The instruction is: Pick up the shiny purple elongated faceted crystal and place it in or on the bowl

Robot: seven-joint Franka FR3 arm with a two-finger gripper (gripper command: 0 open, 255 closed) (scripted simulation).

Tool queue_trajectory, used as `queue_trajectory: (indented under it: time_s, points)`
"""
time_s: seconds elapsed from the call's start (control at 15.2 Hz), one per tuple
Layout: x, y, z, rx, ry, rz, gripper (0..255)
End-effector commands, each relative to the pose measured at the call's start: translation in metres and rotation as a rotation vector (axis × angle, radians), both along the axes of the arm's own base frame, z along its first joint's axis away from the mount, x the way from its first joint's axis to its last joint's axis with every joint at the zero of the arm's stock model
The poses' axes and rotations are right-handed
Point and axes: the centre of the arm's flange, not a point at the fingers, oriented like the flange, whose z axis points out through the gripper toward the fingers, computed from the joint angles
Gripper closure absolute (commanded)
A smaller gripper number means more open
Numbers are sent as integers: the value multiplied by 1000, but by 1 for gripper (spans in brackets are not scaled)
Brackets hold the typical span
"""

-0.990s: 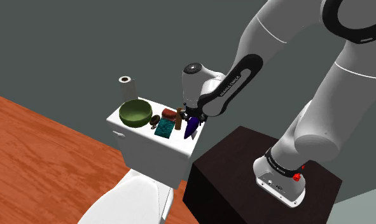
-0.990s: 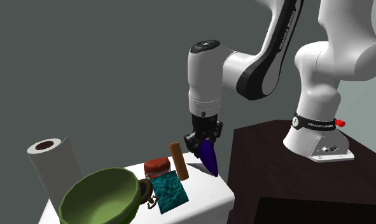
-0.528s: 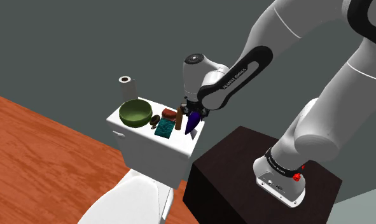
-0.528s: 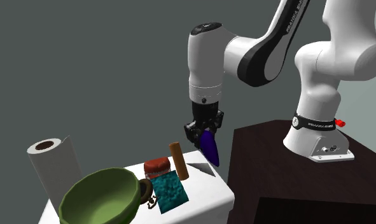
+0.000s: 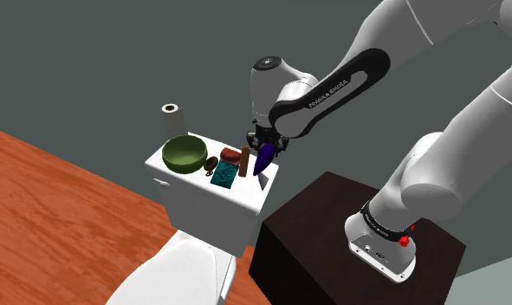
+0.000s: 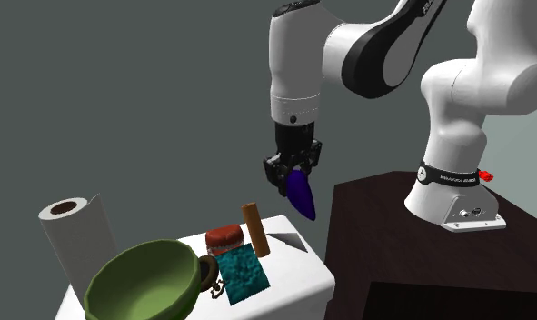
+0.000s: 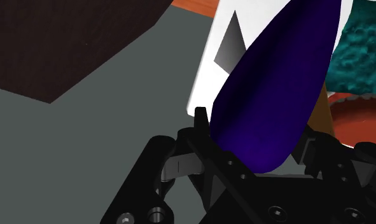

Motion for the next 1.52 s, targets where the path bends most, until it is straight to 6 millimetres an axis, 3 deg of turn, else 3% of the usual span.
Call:
queue_trajectory:
  time_s: [0.0,0.33,1.45]
  points:
    - [1,0,10,0,1,0,255]
    - [1,0,34,0,1,0,255]
    - [186,127,38,0,1,0,255]
